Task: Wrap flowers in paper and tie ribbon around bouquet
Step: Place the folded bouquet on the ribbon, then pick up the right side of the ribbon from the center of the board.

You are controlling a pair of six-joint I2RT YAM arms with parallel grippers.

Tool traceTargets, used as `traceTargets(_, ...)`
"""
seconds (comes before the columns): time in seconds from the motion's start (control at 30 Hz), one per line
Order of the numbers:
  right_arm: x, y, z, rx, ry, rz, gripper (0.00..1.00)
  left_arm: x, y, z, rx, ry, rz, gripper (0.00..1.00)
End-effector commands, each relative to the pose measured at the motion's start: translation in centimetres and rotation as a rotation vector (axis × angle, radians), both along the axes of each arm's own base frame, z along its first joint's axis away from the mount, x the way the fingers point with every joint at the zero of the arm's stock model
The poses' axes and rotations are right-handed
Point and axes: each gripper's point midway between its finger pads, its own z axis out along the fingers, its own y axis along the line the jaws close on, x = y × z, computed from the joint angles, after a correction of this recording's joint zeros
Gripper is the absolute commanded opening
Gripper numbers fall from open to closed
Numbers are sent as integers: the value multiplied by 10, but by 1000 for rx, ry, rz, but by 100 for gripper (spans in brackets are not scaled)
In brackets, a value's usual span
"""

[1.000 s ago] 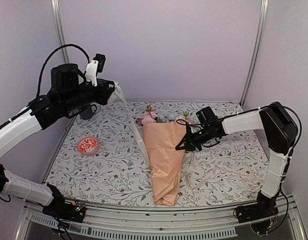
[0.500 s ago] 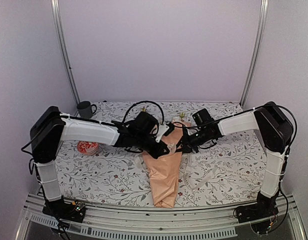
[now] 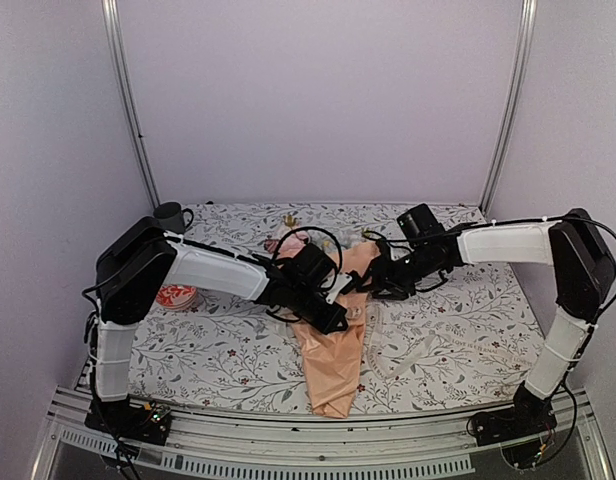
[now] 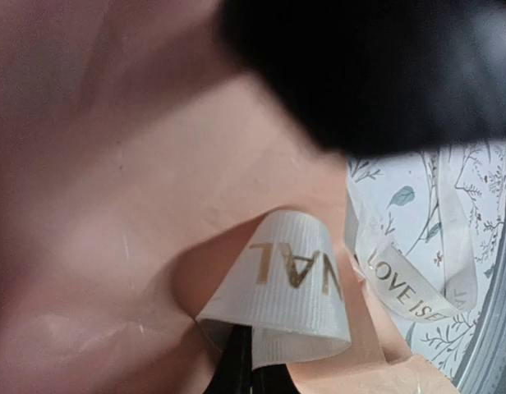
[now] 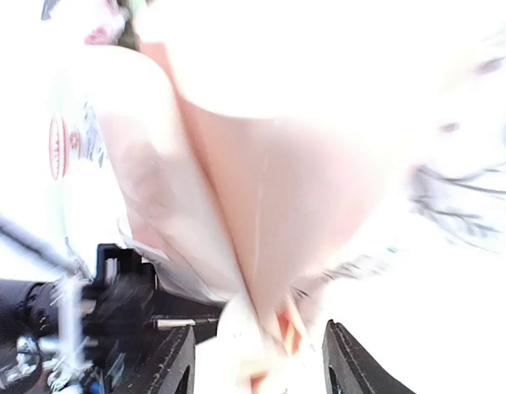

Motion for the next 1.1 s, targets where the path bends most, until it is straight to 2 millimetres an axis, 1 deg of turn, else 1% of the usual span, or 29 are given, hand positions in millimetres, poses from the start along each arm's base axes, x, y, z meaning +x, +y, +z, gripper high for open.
traceTargets(0.0, 3, -58, 25, -220, -104, -115, 56, -5, 13, -22, 55, 58, 16, 0)
traceTargets(0.1, -20, -114, 16, -387, -58, -192, 56, -5, 12, -20, 50, 53, 13, 0)
traceTargets(0.17, -44, -143, 5, -499, 9, -197, 56, -4, 11, -19, 47, 50, 12, 0)
traceTargets(0.23, -74, -162, -9, -590, 106, -167, 59, -5, 11, -18, 45, 50, 7, 0)
traceTargets(0.3, -101, -175, -21, -646, 187, -134, 65, -6, 11, -18, 39, 50, 1, 0)
traceTargets(0.33, -111, -182, -26, -673, 214, -125, 69, -6, 10, -17, 35, 48, 1, 0)
traceTargets(0.4, -120, -190, -33, -701, 228, -118, 80, -6, 11, -17, 34, 46, 0, 0)
traceTargets(0.47, -120, -189, -38, -695, 222, -107, 87, -6, 10, -16, 31, 46, -2, 0)
traceTargets(0.53, -114, -182, -43, -682, 215, -80, 91, -7, 10, -16, 31, 48, -4, 0)
traceTargets(0.6, -104, -178, -48, -684, 203, -63, 93, -7, 11, -16, 31, 47, -5, 0)
traceTargets(0.67, -100, -174, -55, -693, 201, -10, 93, -8, 12, -14, 31, 44, -5, 0)
traceTargets(0.8, -86, -180, -61, -760, 159, 46, 96, -8, 13, -14, 32, 44, -4, 0)
traceTargets(0.83, -82, -180, -61, -773, 149, 59, 96, -8, 13, -15, 33, 43, -3, 0)
traceTargets(0.97, -71, -171, -65, -758, 146, 97, 95, -8, 12, -15, 33, 43, -3, 0)
traceTargets(1.0, -68, -169, -66, -754, 142, 105, 93, -8, 12, -15, 32, 45, -4, 0)
traceTargets(1.07, -66, -165, -70, -742, 143, 134, 81, -8, 12, -15, 32, 45, -7, 0)
